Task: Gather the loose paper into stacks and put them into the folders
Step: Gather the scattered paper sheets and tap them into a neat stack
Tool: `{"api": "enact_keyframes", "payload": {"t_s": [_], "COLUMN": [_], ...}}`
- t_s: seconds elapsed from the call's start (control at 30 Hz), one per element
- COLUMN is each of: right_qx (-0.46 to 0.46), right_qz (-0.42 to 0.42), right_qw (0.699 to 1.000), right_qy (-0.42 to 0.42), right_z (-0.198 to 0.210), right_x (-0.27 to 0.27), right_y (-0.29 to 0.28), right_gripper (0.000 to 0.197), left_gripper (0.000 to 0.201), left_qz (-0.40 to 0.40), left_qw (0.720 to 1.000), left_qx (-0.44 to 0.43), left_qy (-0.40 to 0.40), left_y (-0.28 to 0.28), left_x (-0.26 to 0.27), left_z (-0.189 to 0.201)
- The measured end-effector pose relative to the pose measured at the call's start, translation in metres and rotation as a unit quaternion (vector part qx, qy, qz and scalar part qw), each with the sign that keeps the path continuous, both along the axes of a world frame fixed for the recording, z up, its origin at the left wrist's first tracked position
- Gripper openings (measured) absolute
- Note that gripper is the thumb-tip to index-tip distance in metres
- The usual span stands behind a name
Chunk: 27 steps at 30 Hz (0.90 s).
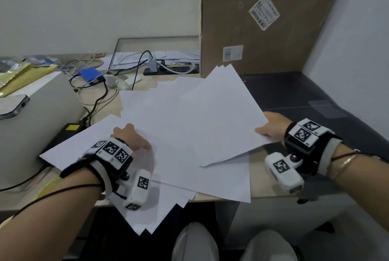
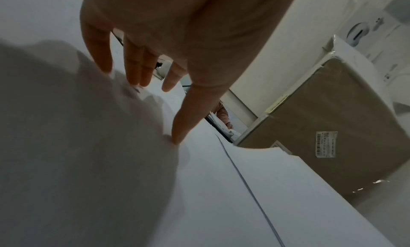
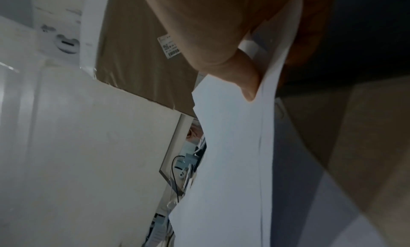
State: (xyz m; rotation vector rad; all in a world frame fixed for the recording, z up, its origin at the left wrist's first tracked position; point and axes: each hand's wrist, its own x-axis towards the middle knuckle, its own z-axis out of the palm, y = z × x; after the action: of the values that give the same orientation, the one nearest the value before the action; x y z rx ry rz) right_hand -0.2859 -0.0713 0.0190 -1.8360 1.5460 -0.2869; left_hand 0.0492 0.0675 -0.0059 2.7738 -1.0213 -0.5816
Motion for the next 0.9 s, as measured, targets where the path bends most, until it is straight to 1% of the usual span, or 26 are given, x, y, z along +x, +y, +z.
{"api": "enact_keyframes", "payload": {"t_s": [0.07, 0.13, 0.17, 0.23, 0.33, 0.4, 0.47, 0.53, 0.63, 0.73, 0.8, 0.9], "right_qx": [-0.002, -0.001, -0.002, -0.006, -0.020, -0.026, -0.019, -0.010, 0.014, 0.017, -0.002, -0.015], "right_qz": [0.009, 0.012, 0.011, 0.008, 0.011, 0.020, 0.032, 0.048, 0.070, 0.062, 0.042, 0.022], "right_qw": [1.000, 1.000, 1.000, 0.999, 0.998, 0.997, 0.998, 0.998, 0.997, 0.998, 0.999, 0.999], "right_qy": [0.007, 0.004, -0.005, -0.033, -0.065, -0.067, -0.058, -0.039, -0.007, 0.016, 0.008, -0.035], "right_z": [-0.004, -0.009, -0.011, -0.014, -0.013, -0.009, -0.007, -0.006, -0.010, -0.016, -0.019, -0.021], "right_x": [-0.007, -0.009, -0.010, -0.012, -0.019, -0.024, -0.026, -0.022, -0.009, 0.003, 0.004, -0.004], "right_y": [0.009, 0.016, 0.018, 0.020, 0.021, 0.020, 0.018, 0.016, 0.011, 0.003, -0.004, -0.011], "right_gripper": [0.044, 0.044, 0.044, 0.044, 0.045, 0.045, 0.044, 0.043, 0.044, 0.043, 0.043, 0.044], "left_gripper": [0.091, 0.087, 0.083, 0.073, 0.051, 0.039, 0.033, 0.033, 0.037, 0.036, 0.035, 0.034], "left_qz": [0.004, 0.006, 0.000, -0.027, -0.062, -0.084, -0.094, -0.105, -0.122, -0.132, -0.122, -0.110], "left_qw": [1.000, 0.998, 0.999, 0.999, 0.998, 0.995, 0.992, 0.990, 0.988, 0.987, 0.987, 0.983], "left_qx": [0.004, 0.005, 0.009, 0.014, -0.026, -0.050, -0.071, -0.076, -0.066, -0.075, -0.099, -0.145], "left_qy": [0.026, 0.057, 0.053, 0.022, 0.013, -0.024, -0.040, -0.053, -0.063, -0.056, -0.044, -0.013], "left_y": [0.001, 0.000, 0.002, 0.004, 0.005, 0.005, 0.000, -0.009, -0.026, -0.045, -0.057, -0.075], "left_x": [0.000, 0.001, -0.001, -0.002, 0.004, 0.015, 0.027, 0.033, 0.037, 0.041, 0.046, 0.054], "left_z": [0.002, 0.003, 0.004, 0.008, 0.019, 0.031, 0.041, 0.047, 0.047, 0.042, 0.038, 0.032]}}
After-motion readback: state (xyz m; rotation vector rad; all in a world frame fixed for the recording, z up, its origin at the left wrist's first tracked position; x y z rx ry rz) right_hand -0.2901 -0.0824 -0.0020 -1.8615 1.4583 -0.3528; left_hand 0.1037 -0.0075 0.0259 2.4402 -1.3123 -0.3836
